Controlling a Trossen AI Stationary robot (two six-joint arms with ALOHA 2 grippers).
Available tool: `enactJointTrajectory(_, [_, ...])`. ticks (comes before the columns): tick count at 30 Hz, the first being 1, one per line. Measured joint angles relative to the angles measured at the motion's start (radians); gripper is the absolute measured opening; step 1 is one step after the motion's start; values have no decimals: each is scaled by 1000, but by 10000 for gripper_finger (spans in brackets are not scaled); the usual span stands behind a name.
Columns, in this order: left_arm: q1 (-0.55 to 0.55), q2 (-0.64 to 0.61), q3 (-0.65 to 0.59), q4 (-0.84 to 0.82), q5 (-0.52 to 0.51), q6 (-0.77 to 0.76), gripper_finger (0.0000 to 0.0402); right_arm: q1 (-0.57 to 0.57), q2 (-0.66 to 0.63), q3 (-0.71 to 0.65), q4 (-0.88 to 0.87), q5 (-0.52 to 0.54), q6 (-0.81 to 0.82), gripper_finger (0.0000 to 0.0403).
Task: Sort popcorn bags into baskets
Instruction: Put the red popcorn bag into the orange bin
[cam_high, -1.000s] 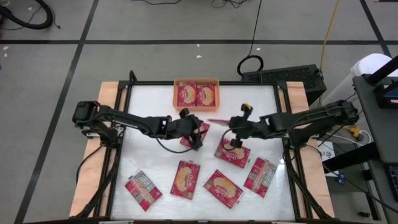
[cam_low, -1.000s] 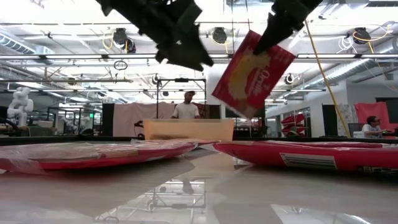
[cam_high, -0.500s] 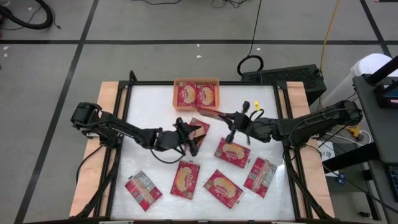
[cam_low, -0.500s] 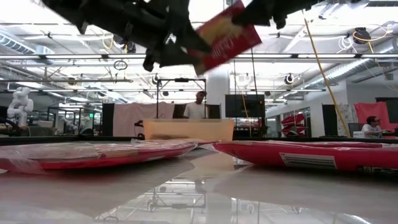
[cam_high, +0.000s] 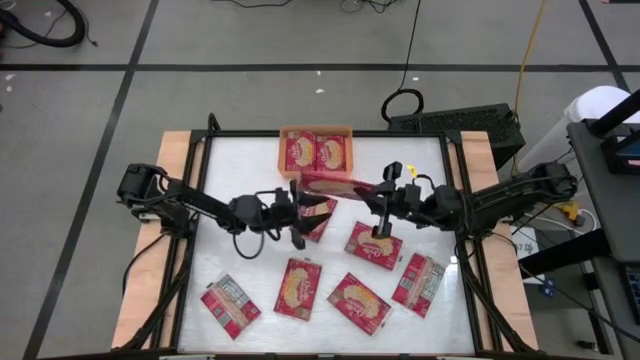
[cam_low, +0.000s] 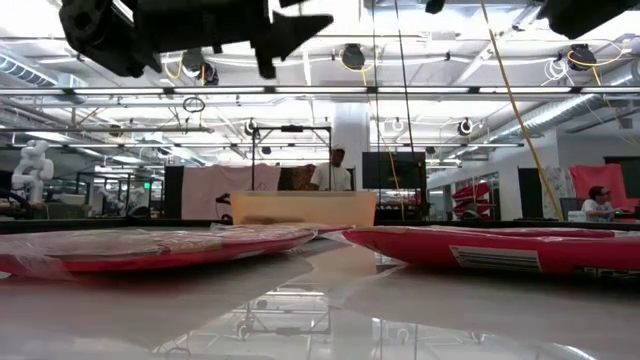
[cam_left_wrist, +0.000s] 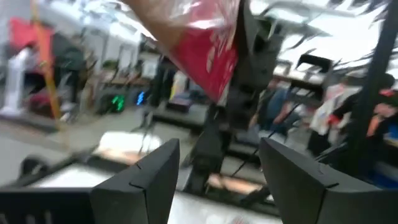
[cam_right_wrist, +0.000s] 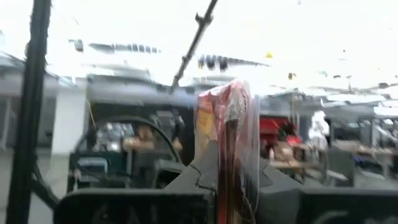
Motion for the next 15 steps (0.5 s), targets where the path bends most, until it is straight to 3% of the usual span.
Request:
enactJointTrajectory(4, [14, 0, -1, 138, 71, 87, 225, -1, 50, 0, 146, -61, 28, 9])
enactJointTrajectory(10, [17, 0, -1, 244, 81, 186, 221, -2, 127, 0, 257, -63, 40, 9])
enactJointTrajectory(15, [17, 0, -1, 258, 94, 207, 153, -3, 161, 1, 303, -63, 40, 9])
